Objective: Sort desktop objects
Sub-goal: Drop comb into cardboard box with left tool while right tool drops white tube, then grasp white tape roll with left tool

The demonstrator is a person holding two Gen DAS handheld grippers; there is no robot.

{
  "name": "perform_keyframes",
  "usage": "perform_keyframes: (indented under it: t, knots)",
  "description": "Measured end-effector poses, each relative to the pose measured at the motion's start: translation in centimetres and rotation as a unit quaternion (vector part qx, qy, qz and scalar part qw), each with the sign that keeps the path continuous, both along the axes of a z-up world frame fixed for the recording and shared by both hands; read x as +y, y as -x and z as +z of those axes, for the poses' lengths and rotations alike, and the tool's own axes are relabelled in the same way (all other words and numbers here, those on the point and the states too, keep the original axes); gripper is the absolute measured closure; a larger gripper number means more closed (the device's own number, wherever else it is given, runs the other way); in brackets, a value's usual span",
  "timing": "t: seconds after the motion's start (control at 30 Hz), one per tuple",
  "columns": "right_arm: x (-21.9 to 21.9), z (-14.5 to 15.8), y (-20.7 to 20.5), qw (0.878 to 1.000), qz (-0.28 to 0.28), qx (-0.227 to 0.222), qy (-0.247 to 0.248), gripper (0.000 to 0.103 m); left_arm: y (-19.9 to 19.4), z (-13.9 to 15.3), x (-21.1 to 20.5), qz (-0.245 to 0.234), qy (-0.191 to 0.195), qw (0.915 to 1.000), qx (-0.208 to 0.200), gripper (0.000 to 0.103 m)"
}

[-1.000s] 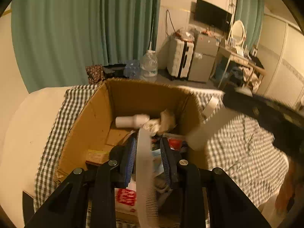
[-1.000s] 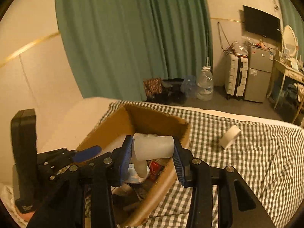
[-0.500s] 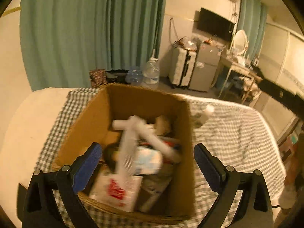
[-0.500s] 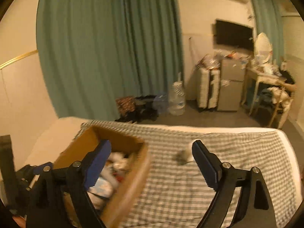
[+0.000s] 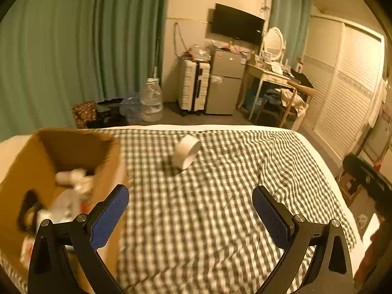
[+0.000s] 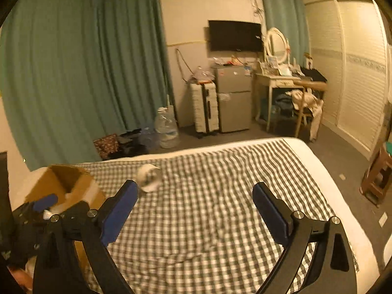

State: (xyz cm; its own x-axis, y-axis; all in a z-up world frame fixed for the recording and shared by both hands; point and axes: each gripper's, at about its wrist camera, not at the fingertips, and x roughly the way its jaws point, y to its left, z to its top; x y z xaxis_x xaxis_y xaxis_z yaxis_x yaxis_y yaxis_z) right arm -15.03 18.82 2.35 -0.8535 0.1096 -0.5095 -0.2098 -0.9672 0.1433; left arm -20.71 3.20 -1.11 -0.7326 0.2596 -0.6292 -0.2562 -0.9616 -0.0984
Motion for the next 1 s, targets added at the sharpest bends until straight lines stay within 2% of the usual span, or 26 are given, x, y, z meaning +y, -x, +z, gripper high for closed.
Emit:
perform_keyframes:
  t: [0.1, 0.3, 0.5, 0.6, 0.67, 0.7, 0.73, 0.83, 0.93, 1.0]
  knots:
    - [2.6, -2.7, 1.5, 0.999, -0.006, -0.016, 0.031, 0.008, 2.8, -1.6, 2.3, -0.027, -0.001, 0.9996, 0.006, 0.000]
    - [6.4, -8.1, 6.1, 0.997, -0.010, -0.053, 0.060, 0.008, 11.2, -5.9, 4.9, -0.025, 0.038, 0.9990, 0.005, 0.000]
    - [9.1, -12.3, 9.2, 0.993, -0.017, -0.084, 0.077, 0.008, 19.6, -10.6, 5.6, 0.003, 0.059, 0.9979, -0.028, 0.000]
    - [9.3, -13.7, 9.7, 0.992, -0.017, -0.091, 0.084, 0.008, 21.6, -12.2, 5.7, 0.002, 0.056, 0.9971, -0.052, 0.001]
    - [8.9, -14.2, 10.0, 0.992, -0.016, -0.096, 0.082, 0.008, 21.8, -12.7, 5.6, -0.008, 0.038, 0.9977, -0.055, 0.019]
    - [8.8, -14.3, 10.2, 0.992, -0.016, -0.101, 0.080, 0.008, 21.7, -12.9, 5.5, -0.006, 0.038, 0.9976, -0.058, 0.056]
    - [8.9, -14.4, 10.2, 0.992, -0.017, -0.102, 0.078, 0.008, 21.7, -13.2, 5.5, 0.000, 0.043, 0.9966, -0.070, 0.075]
    - [8.2, -13.3, 9.7, 0.992, -0.016, -0.094, 0.078, 0.008, 19.8, -13.1, 5.1, 0.016, 0.046, 0.9950, -0.087, 0.075]
    - [6.4, -11.3, 8.1, 0.995, -0.012, -0.082, 0.061, 0.008, 15.7, -10.7, 4.3, 0.018, 0.038, 0.9969, -0.066, 0.076]
    - [5.4, -10.2, 6.9, 0.996, -0.009, -0.077, 0.052, 0.008, 12.9, -8.7, 4.2, 0.018, 0.052, 0.9971, -0.052, 0.080]
